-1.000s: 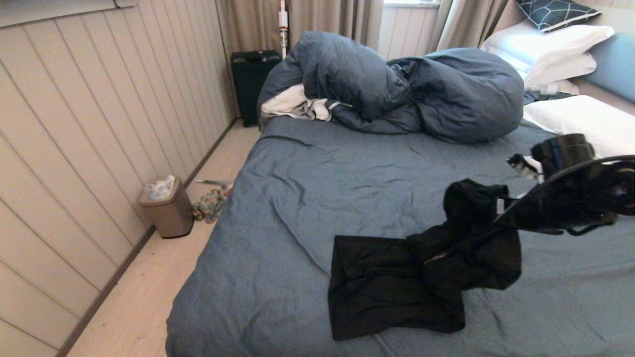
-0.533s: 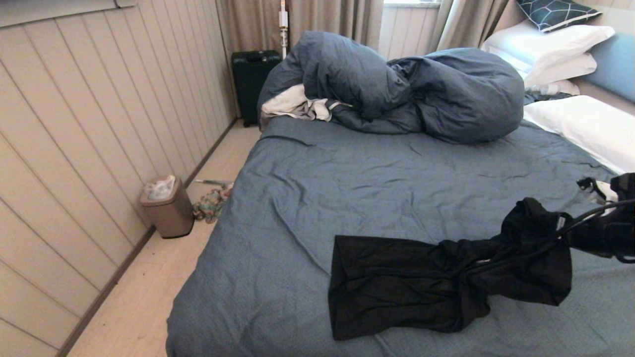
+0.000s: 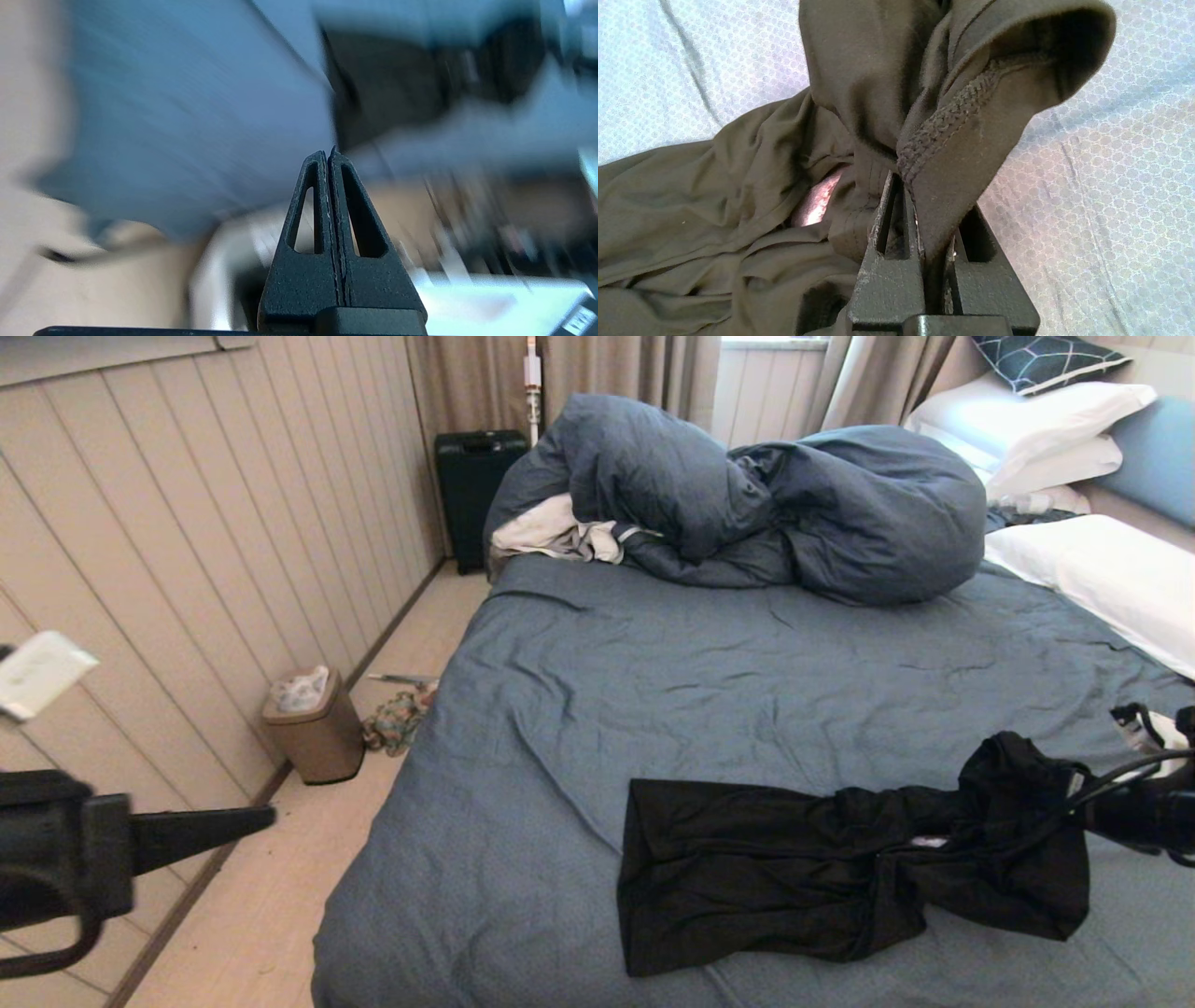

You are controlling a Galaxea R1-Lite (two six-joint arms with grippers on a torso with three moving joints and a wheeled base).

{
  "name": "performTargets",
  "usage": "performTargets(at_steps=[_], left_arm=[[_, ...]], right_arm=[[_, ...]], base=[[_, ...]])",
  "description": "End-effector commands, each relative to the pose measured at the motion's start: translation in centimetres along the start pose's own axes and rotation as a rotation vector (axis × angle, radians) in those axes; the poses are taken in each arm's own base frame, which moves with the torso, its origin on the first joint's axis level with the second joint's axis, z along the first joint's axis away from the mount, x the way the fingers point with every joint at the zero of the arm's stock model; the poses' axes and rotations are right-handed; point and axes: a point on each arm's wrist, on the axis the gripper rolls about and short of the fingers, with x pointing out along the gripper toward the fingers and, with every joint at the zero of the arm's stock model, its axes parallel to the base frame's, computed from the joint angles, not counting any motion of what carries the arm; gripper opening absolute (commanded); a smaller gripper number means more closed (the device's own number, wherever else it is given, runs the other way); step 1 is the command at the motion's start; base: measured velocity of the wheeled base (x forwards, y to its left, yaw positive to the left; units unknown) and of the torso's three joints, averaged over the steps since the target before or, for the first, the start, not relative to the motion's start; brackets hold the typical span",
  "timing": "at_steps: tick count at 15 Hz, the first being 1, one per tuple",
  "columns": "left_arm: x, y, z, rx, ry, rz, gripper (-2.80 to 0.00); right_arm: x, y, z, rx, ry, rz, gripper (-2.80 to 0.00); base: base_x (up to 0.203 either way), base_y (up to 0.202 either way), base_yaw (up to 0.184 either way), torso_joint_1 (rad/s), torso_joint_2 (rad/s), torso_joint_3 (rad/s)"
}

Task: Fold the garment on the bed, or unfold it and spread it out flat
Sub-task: Unford the black T-shirt

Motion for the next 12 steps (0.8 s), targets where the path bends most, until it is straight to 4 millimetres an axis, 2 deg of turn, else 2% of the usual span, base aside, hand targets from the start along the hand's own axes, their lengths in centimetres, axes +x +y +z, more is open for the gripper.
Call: performTargets(at_steps=[1, 4, 6, 7, 9, 12], left_arm=[[9.2, 1.1, -0.1, -0.047, 0.304, -0.051, -2.80], [18.8, -2.0, -3.3, 0.035, 0.542, -0.133, -2.80], [22.9, -5.8, -5.3, 0.109, 0.584, -0.135, -2.80], [24.7, -7.4, -6.3, 0.145, 0.572, -0.076, 0.00], [27.8, -8.9, -8.3, 0.203, 0.521, 0.052, 0.00], [31.4, -11.1, -11.6, 0.278, 0.412, 0.105, 0.00]], right_arm=[[0.3, -0.1, -0.6, 0.005, 0.017, 0.003, -2.80], [0.3, 0.0, -1.3, 0.006, 0.030, 0.004, -2.80], [0.4, -0.1, -1.2, 0.001, 0.014, 0.002, -2.80], [0.3, -0.1, -1.2, 0.000, 0.013, 0.002, -2.80], [0.3, 0.0, -1.4, -0.001, 0.019, 0.003, -2.80], [0.4, 0.1, -2.0, -0.005, 0.023, 0.002, -2.80]], base=[[0.000, 0.000, 0.000, 0.000, 0.00, 0.000], [0.000, 0.000, 0.000, 0.000, 0.00, 0.000], [0.000, 0.000, 0.000, 0.000, 0.00, 0.000], [0.000, 0.000, 0.000, 0.000, 0.00, 0.000], [0.000, 0.000, 0.000, 0.000, 0.00, 0.000], [0.000, 0.000, 0.000, 0.000, 0.00, 0.000]])
